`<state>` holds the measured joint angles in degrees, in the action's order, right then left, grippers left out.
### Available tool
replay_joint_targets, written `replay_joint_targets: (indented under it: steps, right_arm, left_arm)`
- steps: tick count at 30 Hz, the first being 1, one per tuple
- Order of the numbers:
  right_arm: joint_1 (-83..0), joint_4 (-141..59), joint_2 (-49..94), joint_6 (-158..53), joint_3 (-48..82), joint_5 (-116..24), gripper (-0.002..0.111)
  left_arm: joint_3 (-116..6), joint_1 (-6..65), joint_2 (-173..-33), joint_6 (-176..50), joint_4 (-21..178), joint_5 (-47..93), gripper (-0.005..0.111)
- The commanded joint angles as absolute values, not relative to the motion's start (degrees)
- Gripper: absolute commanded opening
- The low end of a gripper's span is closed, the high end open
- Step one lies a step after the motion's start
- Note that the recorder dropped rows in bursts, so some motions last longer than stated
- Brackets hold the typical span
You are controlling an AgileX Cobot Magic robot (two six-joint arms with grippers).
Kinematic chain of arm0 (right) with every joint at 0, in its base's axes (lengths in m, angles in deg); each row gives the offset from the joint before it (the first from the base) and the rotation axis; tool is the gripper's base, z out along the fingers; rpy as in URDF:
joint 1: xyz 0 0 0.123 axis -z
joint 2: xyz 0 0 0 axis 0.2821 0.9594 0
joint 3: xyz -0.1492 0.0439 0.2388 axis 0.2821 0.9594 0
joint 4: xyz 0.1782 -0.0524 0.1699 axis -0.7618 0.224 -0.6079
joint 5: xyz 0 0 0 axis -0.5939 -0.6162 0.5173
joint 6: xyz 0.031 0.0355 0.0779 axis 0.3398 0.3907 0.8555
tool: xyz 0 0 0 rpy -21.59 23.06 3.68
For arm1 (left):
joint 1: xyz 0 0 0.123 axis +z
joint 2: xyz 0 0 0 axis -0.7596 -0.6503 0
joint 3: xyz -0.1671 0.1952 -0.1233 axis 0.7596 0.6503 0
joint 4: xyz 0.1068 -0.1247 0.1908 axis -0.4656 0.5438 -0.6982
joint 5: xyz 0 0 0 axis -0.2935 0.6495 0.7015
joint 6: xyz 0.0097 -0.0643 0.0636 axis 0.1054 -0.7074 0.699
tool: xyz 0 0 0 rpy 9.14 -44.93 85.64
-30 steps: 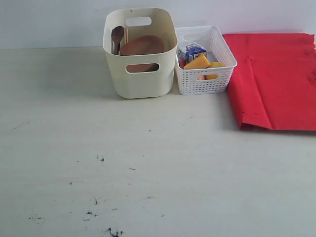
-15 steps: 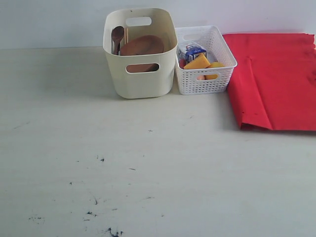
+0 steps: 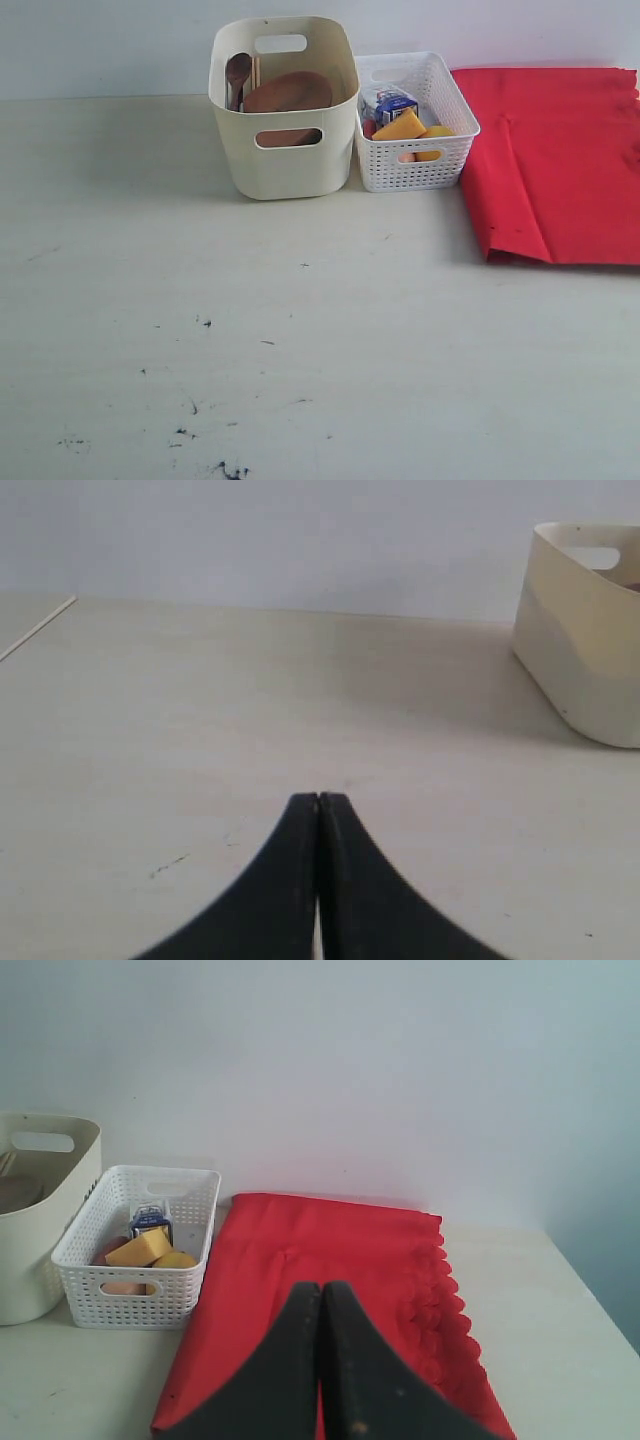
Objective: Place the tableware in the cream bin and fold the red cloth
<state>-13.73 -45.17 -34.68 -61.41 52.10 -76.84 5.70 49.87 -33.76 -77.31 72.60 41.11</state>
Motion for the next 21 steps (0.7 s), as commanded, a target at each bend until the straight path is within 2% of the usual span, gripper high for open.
replay_joint_targets:
  steps: [1, 9, 21]
  right_arm:
    - [-13.67, -45.06, -35.11, -62.10, 53.04, -74.94, 0.000]
    - [-13.67, -44.92, -36.06, -52.07, 63.80, -71.61, 0.000]
    - [-13.67, -42.50, -49.14, -51.67, 78.35, -67.34, 0.000]
  left_arm:
    - [5.87, 50.13, -33.42, -77.20, 73.15, 41.11, 0.000]
    - [5.87, 50.13, -33.42, -77.20, 73.15, 41.11, 0.000]
    - [5.87, 50.13, -33.42, -77.20, 73.15, 41.11, 0.000]
